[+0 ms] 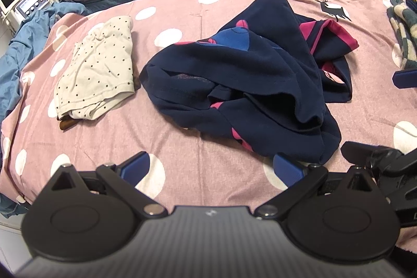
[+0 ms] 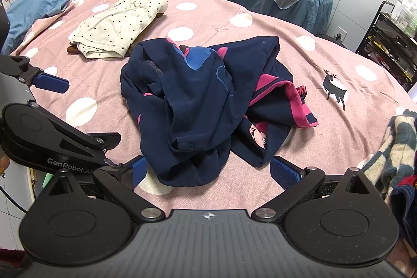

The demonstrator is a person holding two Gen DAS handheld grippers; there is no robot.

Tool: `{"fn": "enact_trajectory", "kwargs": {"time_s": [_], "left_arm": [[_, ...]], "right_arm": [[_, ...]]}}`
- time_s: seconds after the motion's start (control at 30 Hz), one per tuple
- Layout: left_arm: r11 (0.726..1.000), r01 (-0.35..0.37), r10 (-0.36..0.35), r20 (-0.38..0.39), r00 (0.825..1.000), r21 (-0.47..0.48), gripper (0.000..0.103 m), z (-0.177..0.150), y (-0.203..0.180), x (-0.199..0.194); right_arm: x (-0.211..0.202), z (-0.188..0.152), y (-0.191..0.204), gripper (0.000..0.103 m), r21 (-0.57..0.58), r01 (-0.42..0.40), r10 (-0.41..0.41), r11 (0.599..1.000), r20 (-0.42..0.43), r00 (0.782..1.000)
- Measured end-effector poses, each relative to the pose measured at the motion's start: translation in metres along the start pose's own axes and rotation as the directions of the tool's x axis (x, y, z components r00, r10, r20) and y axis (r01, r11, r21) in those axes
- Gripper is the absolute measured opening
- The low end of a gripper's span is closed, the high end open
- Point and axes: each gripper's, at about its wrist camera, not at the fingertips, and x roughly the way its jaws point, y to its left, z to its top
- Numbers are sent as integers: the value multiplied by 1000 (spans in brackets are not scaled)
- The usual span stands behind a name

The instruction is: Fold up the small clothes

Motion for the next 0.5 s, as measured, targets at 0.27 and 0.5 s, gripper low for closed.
{"fn": "enact_trajectory", "kwargs": {"time_s": [0.27,0.5], "left_arm": [[1000,-1,1,-5,1000,-1,103,-1,-1,1],[1000,0,0,-7,1000,4,103,-2,-2,2]], "right_arm": [[-1,0,-1,103,6,3,-3,1000,0,1000],[-1,-1,-1,103,3,2,-2,1000,-3,1000]]}}
